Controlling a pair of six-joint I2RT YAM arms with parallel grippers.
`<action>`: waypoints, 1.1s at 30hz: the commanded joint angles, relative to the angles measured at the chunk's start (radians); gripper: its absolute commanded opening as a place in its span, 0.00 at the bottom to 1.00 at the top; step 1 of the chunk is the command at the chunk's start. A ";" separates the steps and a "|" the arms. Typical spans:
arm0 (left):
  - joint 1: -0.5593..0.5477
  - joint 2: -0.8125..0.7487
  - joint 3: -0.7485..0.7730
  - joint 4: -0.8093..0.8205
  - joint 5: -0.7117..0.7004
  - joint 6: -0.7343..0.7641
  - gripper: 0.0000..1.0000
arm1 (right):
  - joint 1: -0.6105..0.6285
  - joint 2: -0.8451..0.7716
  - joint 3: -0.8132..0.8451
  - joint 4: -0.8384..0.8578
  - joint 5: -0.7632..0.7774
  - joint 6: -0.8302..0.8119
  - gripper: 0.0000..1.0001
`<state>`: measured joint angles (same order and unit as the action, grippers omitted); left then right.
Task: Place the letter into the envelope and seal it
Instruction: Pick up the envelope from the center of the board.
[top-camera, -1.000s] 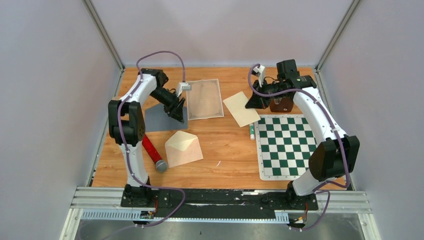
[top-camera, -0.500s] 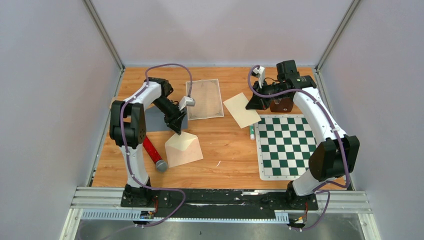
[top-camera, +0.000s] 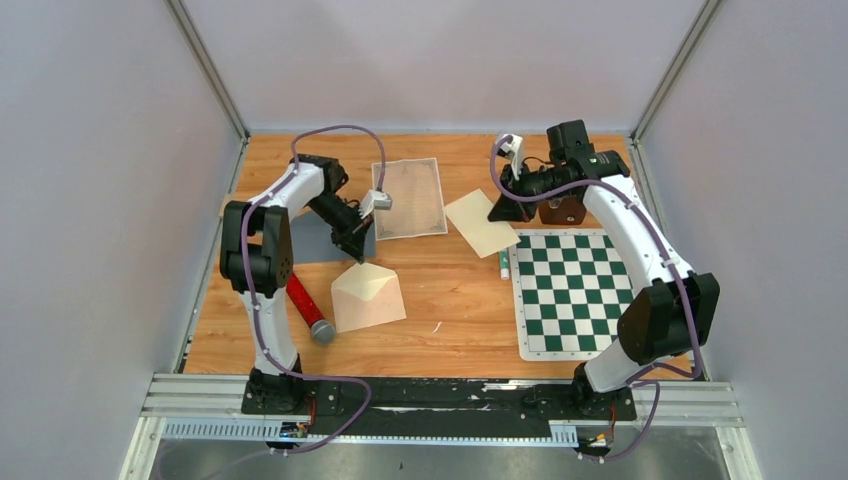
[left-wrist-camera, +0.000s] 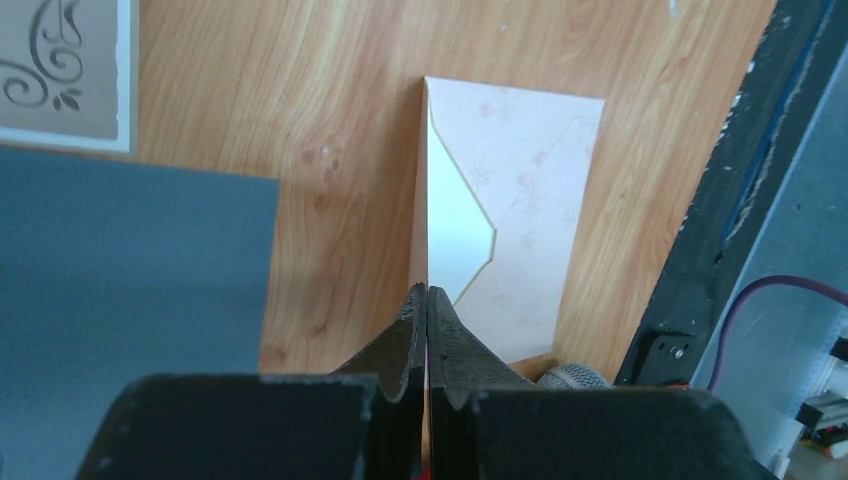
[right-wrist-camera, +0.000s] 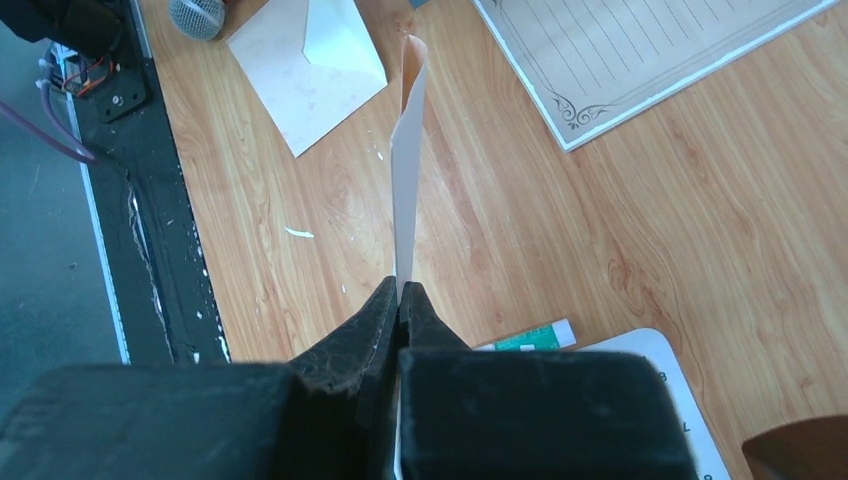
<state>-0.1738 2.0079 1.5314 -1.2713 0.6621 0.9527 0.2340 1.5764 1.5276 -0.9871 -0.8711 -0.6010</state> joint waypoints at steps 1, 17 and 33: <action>-0.036 -0.026 0.155 -0.121 0.180 0.009 0.00 | 0.066 -0.062 0.094 -0.052 0.011 -0.160 0.00; -0.241 0.118 0.469 -0.076 0.120 -0.306 0.45 | 0.277 0.033 0.330 -0.282 0.040 -0.472 0.00; -0.156 -0.083 0.053 0.088 -0.215 -0.044 0.66 | 0.278 -0.090 0.126 -0.192 0.109 -0.406 0.00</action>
<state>-0.3191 1.9041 1.6016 -1.2327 0.4938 0.8516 0.5076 1.4963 1.6474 -1.2114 -0.7635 -1.0142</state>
